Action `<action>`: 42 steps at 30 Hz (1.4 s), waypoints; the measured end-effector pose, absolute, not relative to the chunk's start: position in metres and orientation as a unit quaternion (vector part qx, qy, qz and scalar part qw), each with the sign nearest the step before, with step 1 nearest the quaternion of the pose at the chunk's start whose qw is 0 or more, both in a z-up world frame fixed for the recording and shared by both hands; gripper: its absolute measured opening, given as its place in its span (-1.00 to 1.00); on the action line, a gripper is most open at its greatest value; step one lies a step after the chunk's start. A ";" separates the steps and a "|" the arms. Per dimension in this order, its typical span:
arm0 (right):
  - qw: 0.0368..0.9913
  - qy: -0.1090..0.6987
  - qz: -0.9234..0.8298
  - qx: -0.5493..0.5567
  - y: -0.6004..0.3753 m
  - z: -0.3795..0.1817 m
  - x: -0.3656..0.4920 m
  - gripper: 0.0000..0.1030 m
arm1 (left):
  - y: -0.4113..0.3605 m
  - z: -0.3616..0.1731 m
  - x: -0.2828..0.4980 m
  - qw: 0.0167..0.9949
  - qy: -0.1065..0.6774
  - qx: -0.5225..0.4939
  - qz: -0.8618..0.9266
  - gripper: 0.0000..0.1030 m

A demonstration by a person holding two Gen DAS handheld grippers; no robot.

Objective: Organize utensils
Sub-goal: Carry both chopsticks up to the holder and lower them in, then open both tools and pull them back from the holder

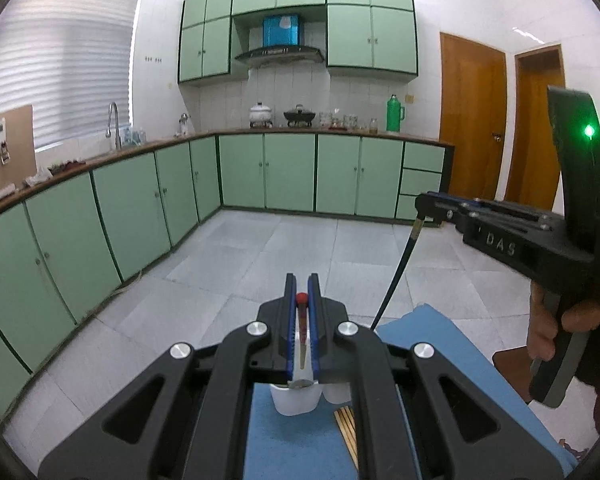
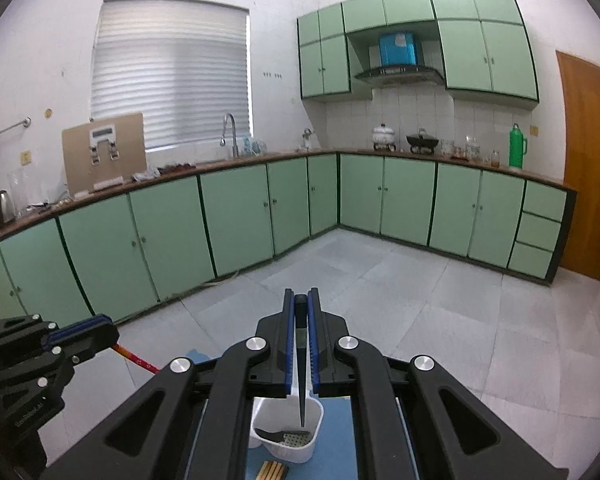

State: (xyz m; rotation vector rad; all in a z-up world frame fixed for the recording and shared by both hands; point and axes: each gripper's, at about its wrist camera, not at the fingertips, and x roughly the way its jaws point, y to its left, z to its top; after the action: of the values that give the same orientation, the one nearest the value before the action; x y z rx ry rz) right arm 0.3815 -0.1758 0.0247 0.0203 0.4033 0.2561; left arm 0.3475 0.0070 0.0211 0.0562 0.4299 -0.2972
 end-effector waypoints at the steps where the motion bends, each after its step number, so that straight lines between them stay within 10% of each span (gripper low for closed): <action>1: 0.970 0.205 0.127 0.011 -0.176 0.020 0.384 -0.88 | 0.006 0.016 0.353 0.964 0.221 0.026 -0.148 -0.91; 9: 0.962 0.237 0.136 0.020 -0.184 -0.006 0.382 -0.73 | 0.015 -0.004 0.368 0.958 0.246 0.013 -0.148 -0.80; 16: 0.969 0.213 0.117 0.053 -0.214 0.003 0.338 -0.04 | 0.027 0.004 0.330 0.965 0.224 0.007 -0.135 -0.10; 26: 0.969 0.228 0.076 0.059 -0.227 -0.049 0.241 0.81 | 0.040 -0.052 0.249 0.959 0.260 -0.010 -0.113 0.38; 42: 0.940 0.332 0.047 0.056 -0.195 -0.165 0.163 0.87 | 0.061 -0.176 0.186 0.929 0.364 0.021 -0.070 0.52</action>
State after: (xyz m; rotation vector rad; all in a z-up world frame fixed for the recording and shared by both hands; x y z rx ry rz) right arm 0.1633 -0.1947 -0.1651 0.1141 0.6774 0.0964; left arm 0.1857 0.0613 -0.1762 0.0423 0.7449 -0.1432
